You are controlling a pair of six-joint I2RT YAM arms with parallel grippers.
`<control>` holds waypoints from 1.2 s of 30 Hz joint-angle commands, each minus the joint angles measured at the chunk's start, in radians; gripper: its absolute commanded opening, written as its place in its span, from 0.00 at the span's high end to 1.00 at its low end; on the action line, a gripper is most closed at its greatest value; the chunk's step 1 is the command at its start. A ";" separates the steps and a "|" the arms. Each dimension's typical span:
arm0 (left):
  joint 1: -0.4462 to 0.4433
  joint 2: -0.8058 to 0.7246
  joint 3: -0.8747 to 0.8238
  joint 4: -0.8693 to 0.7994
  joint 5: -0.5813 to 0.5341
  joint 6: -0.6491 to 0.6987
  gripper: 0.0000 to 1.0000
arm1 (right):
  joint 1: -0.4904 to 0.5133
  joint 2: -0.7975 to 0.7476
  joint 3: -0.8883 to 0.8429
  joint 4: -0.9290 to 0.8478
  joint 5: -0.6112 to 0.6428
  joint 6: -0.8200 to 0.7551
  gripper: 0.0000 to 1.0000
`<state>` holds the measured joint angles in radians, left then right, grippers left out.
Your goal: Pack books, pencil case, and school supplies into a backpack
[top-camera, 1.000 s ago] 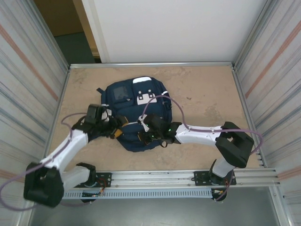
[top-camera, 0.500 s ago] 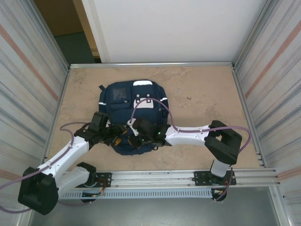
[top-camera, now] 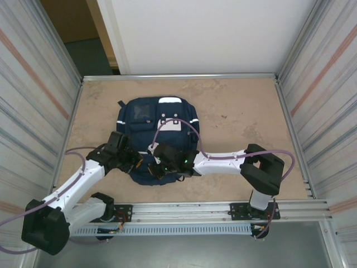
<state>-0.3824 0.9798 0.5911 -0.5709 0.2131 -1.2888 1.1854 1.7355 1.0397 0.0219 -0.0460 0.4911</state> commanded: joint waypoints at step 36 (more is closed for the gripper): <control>0.186 0.146 0.164 -0.006 -0.089 0.224 0.98 | -0.092 -0.173 -0.226 0.016 0.095 0.217 1.00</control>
<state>-0.2359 1.1194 0.7208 -0.5945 0.2691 -1.1175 1.1038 1.5925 0.8219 0.1825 -0.0059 0.6945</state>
